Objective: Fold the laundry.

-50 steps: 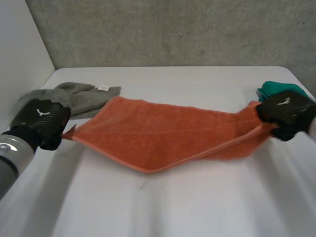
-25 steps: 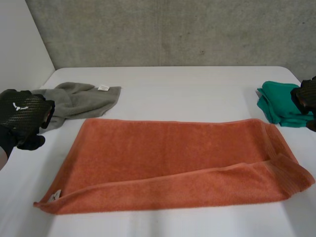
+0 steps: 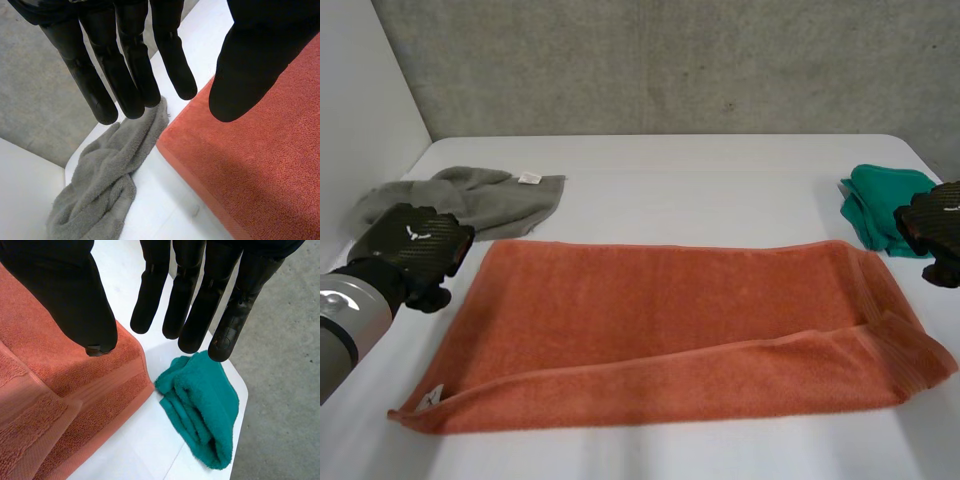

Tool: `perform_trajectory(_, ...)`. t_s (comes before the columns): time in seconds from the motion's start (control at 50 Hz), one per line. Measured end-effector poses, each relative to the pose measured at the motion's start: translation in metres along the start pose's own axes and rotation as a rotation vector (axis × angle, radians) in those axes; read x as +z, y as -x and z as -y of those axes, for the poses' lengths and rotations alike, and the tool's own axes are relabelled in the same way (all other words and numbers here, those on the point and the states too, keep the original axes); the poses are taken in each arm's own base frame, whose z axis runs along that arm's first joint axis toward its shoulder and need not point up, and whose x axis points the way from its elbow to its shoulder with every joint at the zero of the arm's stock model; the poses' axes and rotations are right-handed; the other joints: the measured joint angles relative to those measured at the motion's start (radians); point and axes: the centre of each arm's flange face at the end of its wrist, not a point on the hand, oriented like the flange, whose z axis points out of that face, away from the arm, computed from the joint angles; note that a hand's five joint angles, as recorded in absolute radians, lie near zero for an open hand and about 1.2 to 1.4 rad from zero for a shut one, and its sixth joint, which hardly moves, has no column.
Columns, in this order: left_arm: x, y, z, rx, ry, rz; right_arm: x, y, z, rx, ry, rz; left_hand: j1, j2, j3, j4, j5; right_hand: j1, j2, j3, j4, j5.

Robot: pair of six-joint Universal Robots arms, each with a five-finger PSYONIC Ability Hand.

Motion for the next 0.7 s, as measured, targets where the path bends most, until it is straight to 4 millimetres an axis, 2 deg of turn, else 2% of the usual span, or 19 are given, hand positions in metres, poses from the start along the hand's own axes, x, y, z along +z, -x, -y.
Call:
perform_trajectory(0.28, 0.006, -0.009, -0.005, -0.007, 0.010, -0.030, 0.008, 0.006, -0.007, 0.006, 0.019, 0.015, 0.000, 0.000, 0.000, 0.000, 0.000, 0.000, 0.000, 0.000, 0.000, 0.000)
perform_trajectory(0.7, 0.002, -0.015, -0.007, -0.015, 0.022, -0.051, 0.011, 0.013, -0.013, -0.011, 0.050, 0.053, 0.000, 0.000, 0.000, 0.000, 0.000, 0.000, 0.000, 0.000, 0.000, 0.000)
